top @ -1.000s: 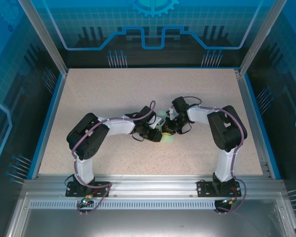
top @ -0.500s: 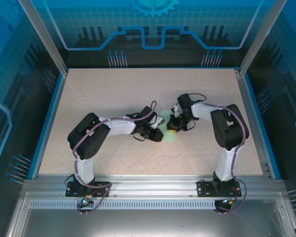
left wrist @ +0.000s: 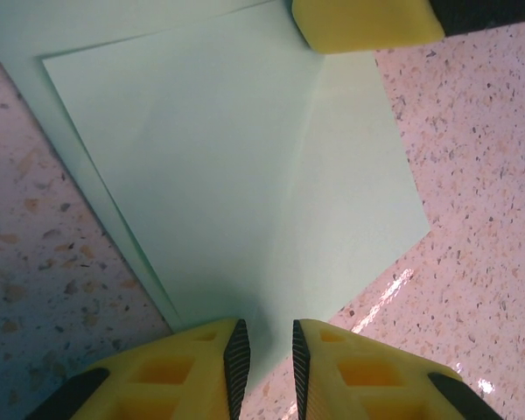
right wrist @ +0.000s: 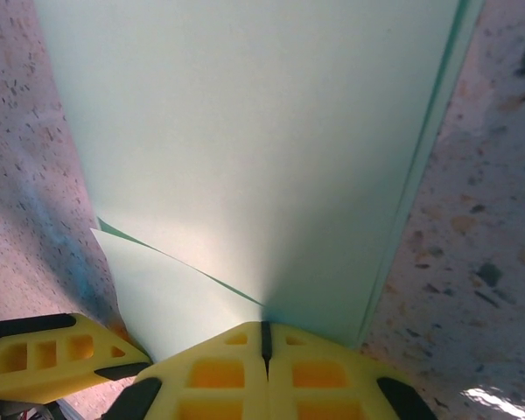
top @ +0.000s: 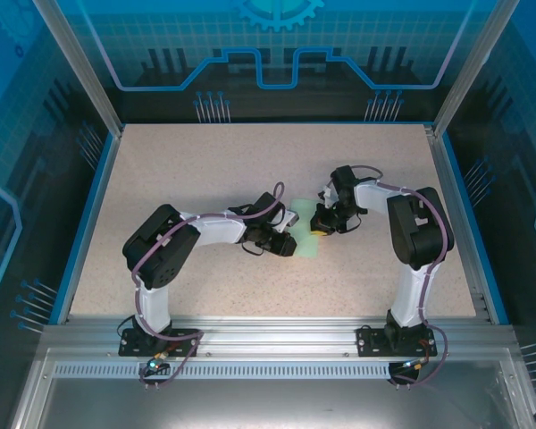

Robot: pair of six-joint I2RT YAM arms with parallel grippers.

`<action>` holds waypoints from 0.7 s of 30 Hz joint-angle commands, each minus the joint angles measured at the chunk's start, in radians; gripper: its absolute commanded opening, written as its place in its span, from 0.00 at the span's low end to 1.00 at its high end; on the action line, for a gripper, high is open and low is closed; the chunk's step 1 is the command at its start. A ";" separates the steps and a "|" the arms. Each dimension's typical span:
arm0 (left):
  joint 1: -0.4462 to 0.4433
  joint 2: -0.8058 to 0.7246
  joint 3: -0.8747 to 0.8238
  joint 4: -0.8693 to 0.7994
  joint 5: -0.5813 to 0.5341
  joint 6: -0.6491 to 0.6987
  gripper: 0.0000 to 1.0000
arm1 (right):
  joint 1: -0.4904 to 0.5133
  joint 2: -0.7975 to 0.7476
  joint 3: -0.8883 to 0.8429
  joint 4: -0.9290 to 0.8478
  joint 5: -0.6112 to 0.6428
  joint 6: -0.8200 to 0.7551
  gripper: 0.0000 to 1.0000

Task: Fold a paper plane with a square sheet of paper (fold left side to right side)
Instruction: Fold the triangle a second time at the center of the table.

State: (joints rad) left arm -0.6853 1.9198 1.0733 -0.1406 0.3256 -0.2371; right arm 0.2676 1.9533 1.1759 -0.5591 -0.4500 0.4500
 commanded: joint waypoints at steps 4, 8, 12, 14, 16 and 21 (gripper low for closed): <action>-0.011 -0.009 0.010 -0.146 -0.026 0.008 0.29 | -0.032 0.042 0.002 -0.023 0.078 -0.016 0.05; -0.012 -0.070 0.097 -0.183 0.012 0.030 0.30 | -0.030 0.039 0.000 -0.019 0.072 -0.014 0.05; -0.012 -0.026 0.205 -0.231 0.020 0.071 0.30 | -0.024 0.042 0.000 -0.016 0.064 -0.008 0.05; -0.012 0.013 0.244 -0.235 0.038 0.077 0.30 | -0.021 0.047 0.001 -0.015 0.060 -0.009 0.05; -0.012 0.050 0.268 -0.219 0.066 0.075 0.30 | -0.018 0.048 0.001 -0.015 0.057 -0.009 0.05; -0.012 0.132 0.316 -0.215 0.103 0.075 0.30 | -0.019 0.052 -0.002 -0.018 0.059 -0.010 0.05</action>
State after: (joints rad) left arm -0.6914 1.9987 1.3724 -0.3164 0.3771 -0.1814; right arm 0.2672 1.9575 1.1786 -0.5610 -0.4564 0.4465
